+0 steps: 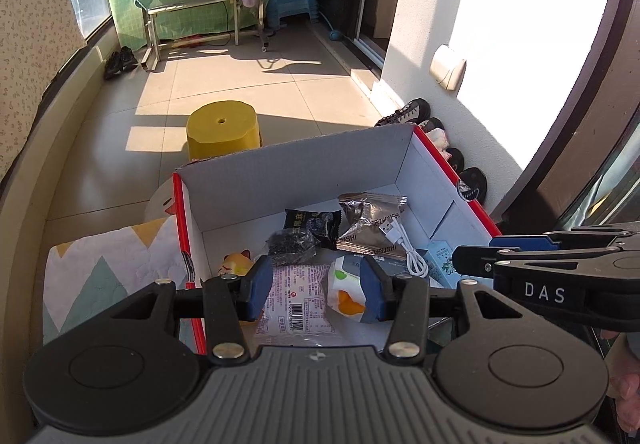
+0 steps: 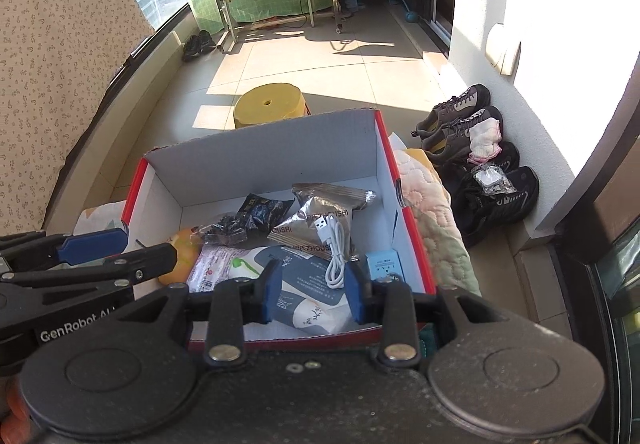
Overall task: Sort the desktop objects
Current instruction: 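Lower the cable into the box with the right tool while the left tool releases the bag inside, then withdraw both open tools from the box toward the wafer bar and sausage pouch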
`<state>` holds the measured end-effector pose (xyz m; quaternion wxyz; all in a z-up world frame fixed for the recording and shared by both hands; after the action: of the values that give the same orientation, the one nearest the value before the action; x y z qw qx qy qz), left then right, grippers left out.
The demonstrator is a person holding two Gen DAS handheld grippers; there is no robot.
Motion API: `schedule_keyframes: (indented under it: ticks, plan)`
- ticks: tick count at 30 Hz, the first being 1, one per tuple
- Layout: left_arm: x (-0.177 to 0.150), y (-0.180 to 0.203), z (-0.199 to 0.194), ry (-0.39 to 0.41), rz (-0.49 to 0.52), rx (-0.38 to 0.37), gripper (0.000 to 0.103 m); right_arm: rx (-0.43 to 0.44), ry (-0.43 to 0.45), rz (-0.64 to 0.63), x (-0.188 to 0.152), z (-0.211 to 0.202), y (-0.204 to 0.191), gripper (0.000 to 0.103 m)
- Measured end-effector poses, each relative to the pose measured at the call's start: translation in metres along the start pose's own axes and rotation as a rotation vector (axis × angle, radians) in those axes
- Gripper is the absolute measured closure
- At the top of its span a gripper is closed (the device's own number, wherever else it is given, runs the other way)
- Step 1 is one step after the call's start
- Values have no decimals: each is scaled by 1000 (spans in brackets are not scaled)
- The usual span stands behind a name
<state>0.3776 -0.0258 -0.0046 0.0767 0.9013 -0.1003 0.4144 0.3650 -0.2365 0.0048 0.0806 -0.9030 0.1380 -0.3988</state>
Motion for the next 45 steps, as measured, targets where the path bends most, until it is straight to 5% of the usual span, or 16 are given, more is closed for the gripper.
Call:
schedule_keyframes:
  ticks: [14, 27, 45]
  plan:
    - [-7, 14, -79, 45, -27, -29, 57, 35, 57, -29, -7, -71, -11, 70]
    - [-48, 17, -143, 65, -30, -44, 57, 101, 73, -72, -47, -126, -30, 68]
    - [-121, -2, -141, 2, -53, -21, 57, 88, -31, -34, -141, -117, -42, 65]
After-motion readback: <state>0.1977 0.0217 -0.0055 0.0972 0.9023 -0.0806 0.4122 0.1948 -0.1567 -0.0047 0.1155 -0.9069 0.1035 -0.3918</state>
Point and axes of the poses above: each gripper's, at about its wrist camera, not at the fingertips, and z roughly the way its jaws point, y to its right, x to its top, the point moved 4 cm from there along z, roughly the way its jaws point, and after that the axes turned 10 degrees about y, right-handed, at the moved point
